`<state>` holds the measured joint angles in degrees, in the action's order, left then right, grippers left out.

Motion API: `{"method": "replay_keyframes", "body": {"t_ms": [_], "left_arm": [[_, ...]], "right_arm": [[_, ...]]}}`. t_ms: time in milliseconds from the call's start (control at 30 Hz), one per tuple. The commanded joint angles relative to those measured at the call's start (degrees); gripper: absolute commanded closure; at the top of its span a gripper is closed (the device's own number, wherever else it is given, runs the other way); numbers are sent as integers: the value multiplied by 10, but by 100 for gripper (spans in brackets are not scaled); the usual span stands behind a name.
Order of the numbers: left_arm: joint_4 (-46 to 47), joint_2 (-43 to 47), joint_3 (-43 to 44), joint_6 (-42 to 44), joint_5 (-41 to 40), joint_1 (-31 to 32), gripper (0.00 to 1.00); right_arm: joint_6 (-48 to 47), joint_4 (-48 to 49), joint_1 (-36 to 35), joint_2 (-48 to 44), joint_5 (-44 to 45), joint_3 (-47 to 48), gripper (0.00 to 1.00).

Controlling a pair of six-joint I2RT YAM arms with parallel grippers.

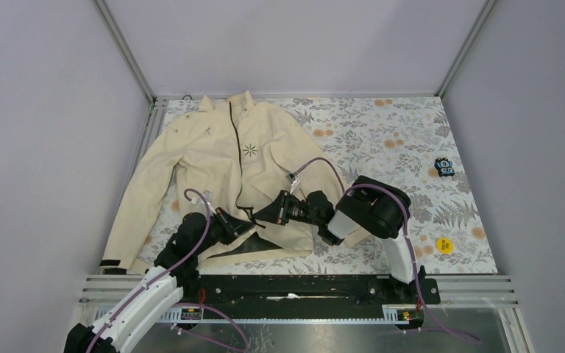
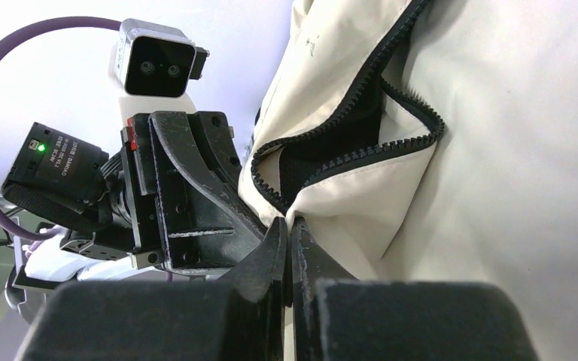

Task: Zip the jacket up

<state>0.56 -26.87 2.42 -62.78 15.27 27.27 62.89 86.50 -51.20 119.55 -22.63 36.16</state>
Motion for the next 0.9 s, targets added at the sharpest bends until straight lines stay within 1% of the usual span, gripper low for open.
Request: {"method": "replay_keyframes", "body": {"t_ms": [0,100,267,400,467,567,667,767,867], "left_arm": [[7,27,-8,11,79,10,100],[3,30,-10,19,72,10,100],[3,6,-11,29,76,10,100],[-5,0,-12,1,75,9,99],[-30,8,-13,-19,67,9,88],[-45,36,-18,-52,64,9,80],[-71,68,-16,-65,54,9,72],[-107,91,-6,-61,37,9,71],[-123,91,1,-51,24,9,72]], "right_arm": [[-6,97,-4,5,85,18,100],[-12,97,-12,1,96,5,100],[-15,99,-26,0,126,-21,100],[-20,98,-32,-2,125,-23,100],[-21,99,-32,-6,124,-25,100],[-24,99,-32,-10,121,-28,100],[-23,99,-32,-10,119,-29,100],[-22,99,-32,-9,118,-28,100],[-22,100,-32,-9,115,-27,100]]}}
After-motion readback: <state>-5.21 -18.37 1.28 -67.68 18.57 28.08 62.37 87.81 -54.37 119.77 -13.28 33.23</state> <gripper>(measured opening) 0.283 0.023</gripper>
